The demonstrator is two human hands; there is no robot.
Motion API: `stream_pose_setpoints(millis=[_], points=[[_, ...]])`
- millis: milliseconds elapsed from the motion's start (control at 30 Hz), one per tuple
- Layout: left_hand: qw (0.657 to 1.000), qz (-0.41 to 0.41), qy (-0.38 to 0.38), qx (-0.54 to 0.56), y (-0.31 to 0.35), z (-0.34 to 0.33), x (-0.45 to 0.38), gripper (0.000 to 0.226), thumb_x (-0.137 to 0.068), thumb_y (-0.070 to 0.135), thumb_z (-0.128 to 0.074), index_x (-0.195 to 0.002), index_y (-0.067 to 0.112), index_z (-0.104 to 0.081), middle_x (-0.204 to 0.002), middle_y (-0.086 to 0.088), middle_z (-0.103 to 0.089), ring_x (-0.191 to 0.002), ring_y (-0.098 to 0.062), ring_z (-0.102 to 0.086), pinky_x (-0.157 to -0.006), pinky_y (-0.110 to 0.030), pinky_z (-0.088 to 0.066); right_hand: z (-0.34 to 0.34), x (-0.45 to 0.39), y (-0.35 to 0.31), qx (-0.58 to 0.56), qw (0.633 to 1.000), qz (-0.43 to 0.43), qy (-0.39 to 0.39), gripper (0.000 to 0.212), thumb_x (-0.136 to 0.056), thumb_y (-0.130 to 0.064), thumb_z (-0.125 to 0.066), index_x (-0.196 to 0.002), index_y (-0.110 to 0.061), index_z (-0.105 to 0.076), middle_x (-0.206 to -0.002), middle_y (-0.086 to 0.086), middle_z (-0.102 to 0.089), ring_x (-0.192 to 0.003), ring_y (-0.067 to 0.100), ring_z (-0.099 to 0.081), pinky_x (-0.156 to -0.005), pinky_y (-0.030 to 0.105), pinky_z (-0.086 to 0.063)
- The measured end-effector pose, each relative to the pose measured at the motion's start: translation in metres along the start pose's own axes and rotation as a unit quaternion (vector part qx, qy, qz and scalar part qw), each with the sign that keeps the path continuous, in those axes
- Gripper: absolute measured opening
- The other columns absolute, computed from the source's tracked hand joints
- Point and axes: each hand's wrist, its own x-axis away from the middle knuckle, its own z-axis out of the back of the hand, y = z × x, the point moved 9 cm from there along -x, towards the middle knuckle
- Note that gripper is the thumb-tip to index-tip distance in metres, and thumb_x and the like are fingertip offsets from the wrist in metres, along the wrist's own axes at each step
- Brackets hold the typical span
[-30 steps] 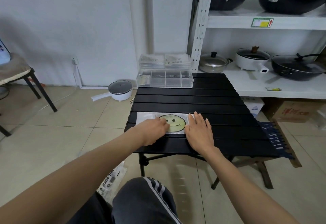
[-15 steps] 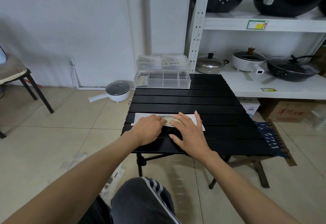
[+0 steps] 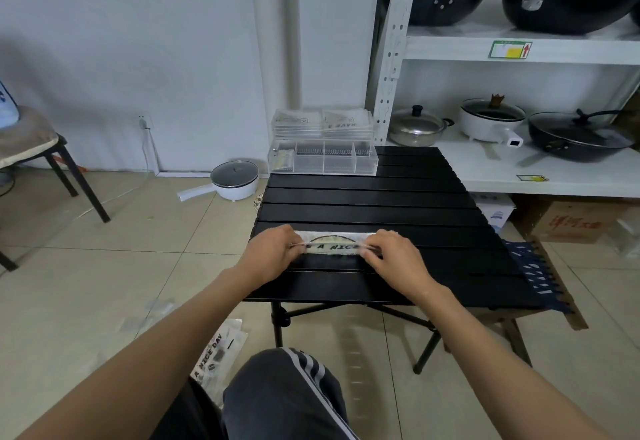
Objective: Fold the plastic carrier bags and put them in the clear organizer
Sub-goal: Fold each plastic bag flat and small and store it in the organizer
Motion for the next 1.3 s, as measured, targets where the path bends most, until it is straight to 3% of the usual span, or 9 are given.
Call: stream_pose_setpoints(millis=[167,333,500,633,1133,1233,1300], points=[[0.986,0.104,0.029,0.126,-0.041,0.009,-0.001,0.024,-0.092,0.033,-0.060,-0.101,0.016,-0.074,-0.099,-0.002,-0.072,-0.089,-0.021,-0.062,-0.080,-0.034,-0.050,0.008,0.000,0.047,-0.111,0.981,-0.156,0.040,0.016,-0.093,-0.035,-0.057,-0.100,-0.025,-0.068,-0.096,-0.009,-0.067,-0.090,0.012,-0.059,-0.073,0.032,-0.046],[0.978,0.162,0.097,0.088,-0.053,0.008,0.002,0.019,-0.089,0.029,-0.061,-0.100,0.015,-0.065,-0.097,-0.004,-0.069,-0.084,-0.022,-0.060,-0.073,-0.033,-0.050,0.004,0.001,0.055,-0.100,0.967,-0.221,0.077,0.020,-0.091,-0.032,-0.056,-0.107,-0.020,-0.059,-0.098,-0.002,-0.065,-0.087,0.016,-0.057,-0.069,0.032,-0.042],[0.974,0.175,0.130,0.069,-0.049,0.005,0.004,0.034,-0.089,0.023,-0.064,-0.119,0.011,-0.054,-0.110,-0.009,-0.063,-0.097,-0.027,-0.059,-0.081,-0.034,-0.045,0.003,0.000,0.051,-0.036,0.969,-0.228,0.091,0.029,-0.094,-0.032,-0.052,-0.117,-0.015,-0.053,-0.104,0.006,-0.064,-0.097,0.023,-0.055,-0.080,0.040,-0.047],[0.976,0.168,0.138,0.033,-0.045,0.005,0.002,0.034,-0.089,0.020,-0.064,-0.120,0.010,-0.051,-0.110,-0.012,-0.059,-0.095,-0.028,-0.058,-0.080,-0.034,-0.045,0.001,-0.001,0.046,0.013,0.971,-0.219,0.098,0.033,-0.096,-0.031,-0.051,-0.124,-0.014,-0.051,-0.112,0.006,-0.063,-0.104,0.024,-0.055,-0.088,0.041,-0.047],[0.976,0.184,0.114,0.008,-0.044,0.003,-0.005,0.036,-0.092,0.019,-0.058,-0.125,0.009,-0.046,-0.115,-0.015,-0.053,-0.093,-0.034,-0.058,-0.079,-0.041,-0.048,-0.003,-0.003,0.045,0.052,0.970,-0.215,0.104,0.035,-0.097,-0.029,-0.050,-0.129,-0.015,-0.047,-0.120,0.007,-0.059,-0.109,0.024,-0.053,-0.089,0.039,-0.044],[0.974,0.165,0.125,-0.089,-0.034,0.012,-0.007,0.033,-0.087,0.013,-0.060,-0.117,0.012,-0.047,-0.114,-0.013,-0.049,-0.091,-0.032,-0.054,-0.072,-0.038,-0.045,-0.002,-0.002,0.043,0.051,0.969,-0.214,0.110,0.040,-0.096,-0.029,-0.054,-0.132,-0.015,-0.045,-0.124,0.009,-0.052,-0.111,0.023,-0.049,-0.089,0.038,-0.043],[0.973,0.080,0.115,-0.185,-0.014,0.010,-0.014,0.033,-0.075,0.002,-0.065,-0.103,0.012,-0.053,-0.104,-0.012,-0.050,-0.086,-0.031,-0.050,-0.065,-0.035,-0.034,0.003,0.000,0.039,0.065,0.969,-0.200,0.130,0.041,-0.093,-0.028,-0.060,-0.130,-0.018,-0.046,-0.124,0.008,-0.046,-0.111,0.022,-0.046,-0.088,0.038,-0.040]])
